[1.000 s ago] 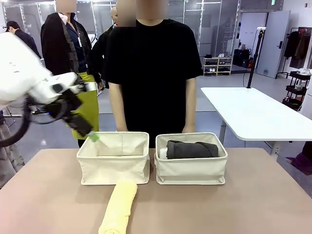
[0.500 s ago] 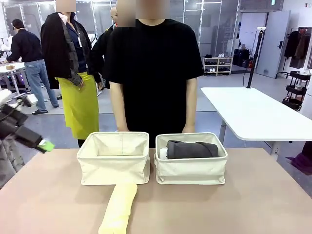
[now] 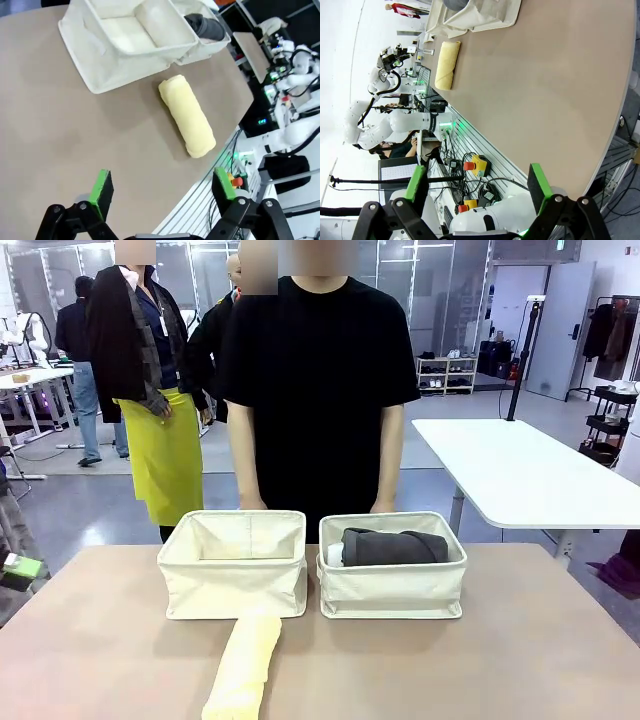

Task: Divide the towels into two baskets.
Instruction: Pick up one hotel-folded towel from the bottom of the table and place it in the Fabric basket indicated by the person.

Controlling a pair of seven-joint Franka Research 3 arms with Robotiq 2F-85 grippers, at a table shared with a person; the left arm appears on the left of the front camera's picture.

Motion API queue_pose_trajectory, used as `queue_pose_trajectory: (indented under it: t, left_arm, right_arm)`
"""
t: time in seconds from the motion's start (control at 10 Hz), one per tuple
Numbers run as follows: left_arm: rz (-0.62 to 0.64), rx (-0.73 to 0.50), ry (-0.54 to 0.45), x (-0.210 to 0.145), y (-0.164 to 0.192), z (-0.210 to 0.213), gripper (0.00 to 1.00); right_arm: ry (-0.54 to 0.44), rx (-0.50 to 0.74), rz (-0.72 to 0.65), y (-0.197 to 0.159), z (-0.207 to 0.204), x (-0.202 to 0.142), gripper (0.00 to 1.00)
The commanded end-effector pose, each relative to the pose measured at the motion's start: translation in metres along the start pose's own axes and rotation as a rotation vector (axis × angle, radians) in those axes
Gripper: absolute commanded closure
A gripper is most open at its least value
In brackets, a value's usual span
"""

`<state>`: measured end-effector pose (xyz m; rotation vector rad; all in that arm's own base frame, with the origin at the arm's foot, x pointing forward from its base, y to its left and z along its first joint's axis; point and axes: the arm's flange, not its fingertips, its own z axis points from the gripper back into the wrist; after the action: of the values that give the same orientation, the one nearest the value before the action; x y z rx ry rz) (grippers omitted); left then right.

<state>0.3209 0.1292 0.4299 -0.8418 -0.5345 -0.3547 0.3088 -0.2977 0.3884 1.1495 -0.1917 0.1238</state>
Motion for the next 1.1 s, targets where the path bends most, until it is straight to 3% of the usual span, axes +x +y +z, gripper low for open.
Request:
queue_pose_trajectory:
  t: [0.0,0.1,0.5,0.9,1.0]
  left_arm:
    - [0.110,0.155,0.145,-0.019,0.010,-0.009,0.00]
    - [0.000,0.000,0.000,0.000,0.000,0.000,0.00]
    - [0.031,0.029,0.024,-0.002,0.005,0.000,0.00]
    - [0.204,-0.119,0.029,0.010,0.045,0.033,0.00]
    - [0.224,-0.101,0.022,0.008,0.053,0.038,0.00]
  right_arm:
    - [0.013,-0.010,0.001,0.003,0.001,-0.002,0.00]
    - [0.013,-0.010,0.001,0.003,0.001,-0.002,0.00]
    - [0.013,-0.010,0.001,0.003,0.001,-0.002,0.00]
    - [0.013,-0.010,0.001,0.003,0.001,-0.002,0.00]
    - [0.013,-0.010,0.001,0.003,0.001,-0.002,0.00]
